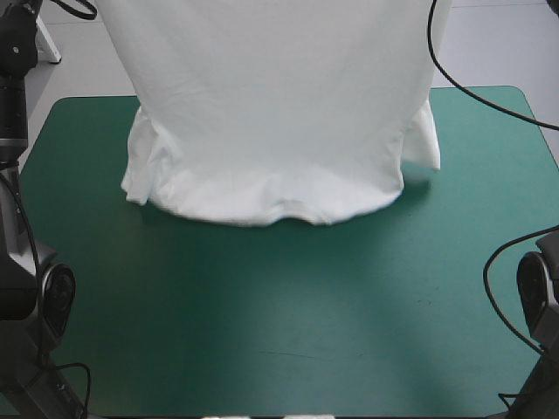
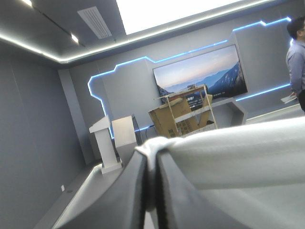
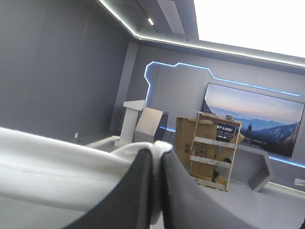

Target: Fold the cloth

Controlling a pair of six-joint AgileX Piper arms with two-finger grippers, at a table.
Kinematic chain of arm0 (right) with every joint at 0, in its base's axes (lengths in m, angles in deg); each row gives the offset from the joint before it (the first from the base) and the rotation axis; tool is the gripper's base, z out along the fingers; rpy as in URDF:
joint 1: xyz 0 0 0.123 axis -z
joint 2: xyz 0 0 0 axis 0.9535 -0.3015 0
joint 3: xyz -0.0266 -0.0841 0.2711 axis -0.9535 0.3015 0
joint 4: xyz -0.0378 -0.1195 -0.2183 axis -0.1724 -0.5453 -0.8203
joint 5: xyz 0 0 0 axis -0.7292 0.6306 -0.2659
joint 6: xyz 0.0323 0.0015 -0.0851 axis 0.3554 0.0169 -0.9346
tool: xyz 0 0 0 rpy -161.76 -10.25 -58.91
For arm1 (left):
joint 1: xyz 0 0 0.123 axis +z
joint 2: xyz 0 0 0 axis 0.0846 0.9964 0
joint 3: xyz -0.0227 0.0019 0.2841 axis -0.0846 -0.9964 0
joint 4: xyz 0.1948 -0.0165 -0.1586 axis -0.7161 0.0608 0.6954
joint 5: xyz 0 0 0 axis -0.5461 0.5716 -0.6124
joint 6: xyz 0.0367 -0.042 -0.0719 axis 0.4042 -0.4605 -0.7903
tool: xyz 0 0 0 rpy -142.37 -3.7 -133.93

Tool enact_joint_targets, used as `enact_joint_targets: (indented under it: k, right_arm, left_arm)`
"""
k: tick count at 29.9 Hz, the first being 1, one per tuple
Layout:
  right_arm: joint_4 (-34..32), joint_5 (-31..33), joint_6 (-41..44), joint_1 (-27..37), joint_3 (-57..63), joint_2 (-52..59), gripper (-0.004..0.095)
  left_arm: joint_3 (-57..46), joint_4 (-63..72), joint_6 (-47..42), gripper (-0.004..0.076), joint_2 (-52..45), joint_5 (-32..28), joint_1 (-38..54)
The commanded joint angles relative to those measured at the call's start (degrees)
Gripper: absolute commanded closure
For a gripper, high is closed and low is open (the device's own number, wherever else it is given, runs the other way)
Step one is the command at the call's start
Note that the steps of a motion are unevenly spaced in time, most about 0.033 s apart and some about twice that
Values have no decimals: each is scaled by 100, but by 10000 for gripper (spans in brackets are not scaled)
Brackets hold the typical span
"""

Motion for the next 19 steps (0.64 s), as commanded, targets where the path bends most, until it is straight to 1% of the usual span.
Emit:
enact_joint_targets:
  k: [1,4,6,7,10,11,12,17,19]
  right_arm:
    - [39,-380,-128,-1,-361,226,925]
    - [-135,107,-25,-1,-347,226,921]
    - [-465,563,288,-1,-231,226,916]
    - [-628,751,427,-1,-124,226,915]
    - [-1090,1174,773,-1,336,226,910]
    - [-1232,1241,881,-1,501,226,902]
    - [-1245,1313,908,9,717,226,903]
    - [-1254,1433,916,9,1899,376,903]
    - [-1131,1432,832,9,2491,496,903]
  left_arm:
    - [293,333,138,701,-166,-238,16]
    - [267,407,115,701,-147,202,16]
    - [116,434,105,702,-160,457,16]
    - [32,389,105,702,-159,647,16]
    - [-375,265,-45,703,-159,1496,69]
    - [-639,275,-100,703,-159,1606,70]
    - [-883,318,-98,703,-159,1634,70]
    - [-2453,590,-10,703,-387,1207,70]
    - [-3109,819,257,703,-544,1078,70]
